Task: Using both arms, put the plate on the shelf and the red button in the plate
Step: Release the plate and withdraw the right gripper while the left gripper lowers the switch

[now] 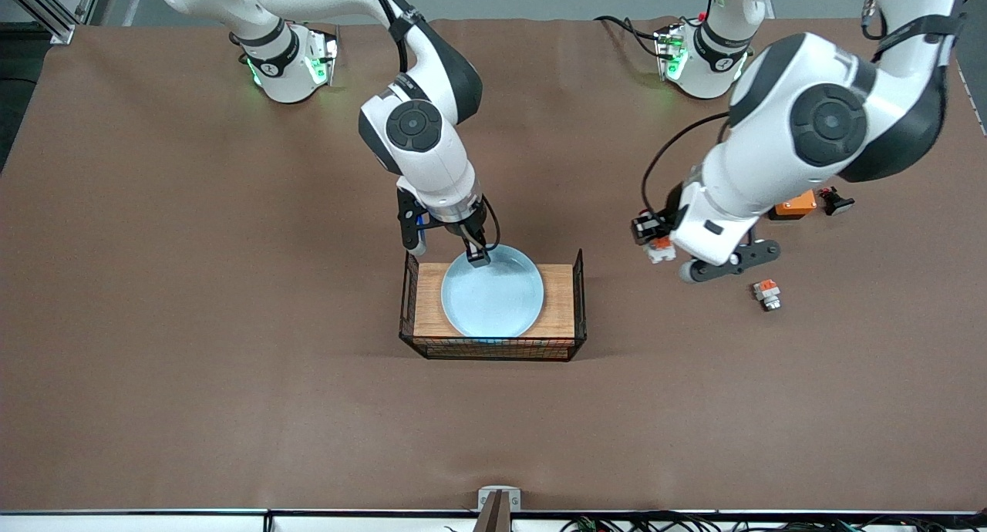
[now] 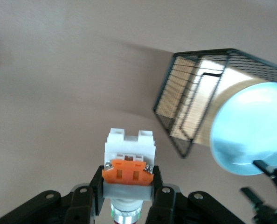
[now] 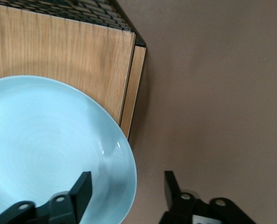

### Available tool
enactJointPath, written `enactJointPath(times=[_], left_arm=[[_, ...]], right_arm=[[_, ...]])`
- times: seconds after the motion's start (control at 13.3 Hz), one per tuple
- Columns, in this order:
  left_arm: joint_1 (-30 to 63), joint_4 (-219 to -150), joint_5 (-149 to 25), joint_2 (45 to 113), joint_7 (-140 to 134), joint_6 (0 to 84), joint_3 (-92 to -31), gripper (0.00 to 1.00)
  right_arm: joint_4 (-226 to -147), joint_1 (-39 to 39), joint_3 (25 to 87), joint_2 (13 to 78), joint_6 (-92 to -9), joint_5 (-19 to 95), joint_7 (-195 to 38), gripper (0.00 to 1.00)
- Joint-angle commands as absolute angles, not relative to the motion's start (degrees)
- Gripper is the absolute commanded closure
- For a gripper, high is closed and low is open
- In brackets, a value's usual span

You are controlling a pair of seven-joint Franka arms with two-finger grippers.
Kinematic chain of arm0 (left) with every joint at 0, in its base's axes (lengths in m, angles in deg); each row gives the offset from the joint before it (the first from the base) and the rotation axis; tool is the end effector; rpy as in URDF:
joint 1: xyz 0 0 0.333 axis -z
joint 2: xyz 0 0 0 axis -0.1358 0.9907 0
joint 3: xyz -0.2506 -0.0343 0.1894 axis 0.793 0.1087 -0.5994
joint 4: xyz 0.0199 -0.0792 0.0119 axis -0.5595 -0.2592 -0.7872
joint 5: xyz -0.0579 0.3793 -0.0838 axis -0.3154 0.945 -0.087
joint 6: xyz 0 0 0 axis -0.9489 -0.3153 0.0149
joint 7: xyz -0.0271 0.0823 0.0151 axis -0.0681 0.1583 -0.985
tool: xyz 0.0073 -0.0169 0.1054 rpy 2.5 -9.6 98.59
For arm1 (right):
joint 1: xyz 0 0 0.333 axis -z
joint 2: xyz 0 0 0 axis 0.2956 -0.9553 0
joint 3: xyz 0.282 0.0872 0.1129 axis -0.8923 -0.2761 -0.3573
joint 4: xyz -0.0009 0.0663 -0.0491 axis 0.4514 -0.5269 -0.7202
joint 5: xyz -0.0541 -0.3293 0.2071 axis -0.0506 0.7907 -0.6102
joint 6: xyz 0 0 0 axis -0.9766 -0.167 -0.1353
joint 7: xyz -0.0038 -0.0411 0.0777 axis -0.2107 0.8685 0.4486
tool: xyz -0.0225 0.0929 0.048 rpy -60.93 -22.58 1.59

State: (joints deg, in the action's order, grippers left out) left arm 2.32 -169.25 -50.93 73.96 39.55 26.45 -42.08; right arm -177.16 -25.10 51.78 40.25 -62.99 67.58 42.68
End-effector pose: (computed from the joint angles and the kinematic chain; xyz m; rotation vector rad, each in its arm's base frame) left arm 0.5835 -0.2915 0.5045 2.9567 0.4808 -0.1706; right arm 0.5286 0.4675 0.3682 -2.2842 1.8817 0.0975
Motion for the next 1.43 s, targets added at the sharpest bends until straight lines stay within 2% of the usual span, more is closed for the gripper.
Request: enactJointPath(times=[0.0,0.38,0.6,0.75,1.05,1.35], left_arm=[[5.94,-166.46,-50.95,77.15,47.5,29.89,-41.87,1.0],[13.41,-163.72,-50.69,82.61,59.63,36.48,-42.4,1.0],[16.67,-163.64,-50.43,85.24,65.26,42.1,-42.84,1.0],[19.48,-163.64,-50.25,87.0,68.87,46.68,-44.67,1.0],[30.89,-161.63,-50.51,90.25,69.5,48.71,-57.23,1.0],[33.47,-159.59,-50.43,93.68,69.41,50.03,-59.8,0.98]], right_arm=[[-171.56,-24.47,51.33,40.76,-54.2,68.61,43.1,0.0],[-169.95,-23.94,51.5,51.81,-34.16,68.7,28.81,0.0],[-170.57,-20.44,51.51,60.42,-23.87,68.61,16.43,0.0],[-172.4,-15.27,51.51,66.48,-18.5,68.61,5.19,0.0],[-182.15,-2.0,51.51,78.01,-16.63,68.61,-20.91,0.0],[-184.02,10.22,51.68,79.44,-16.98,68.61,-42.27,0.0]])
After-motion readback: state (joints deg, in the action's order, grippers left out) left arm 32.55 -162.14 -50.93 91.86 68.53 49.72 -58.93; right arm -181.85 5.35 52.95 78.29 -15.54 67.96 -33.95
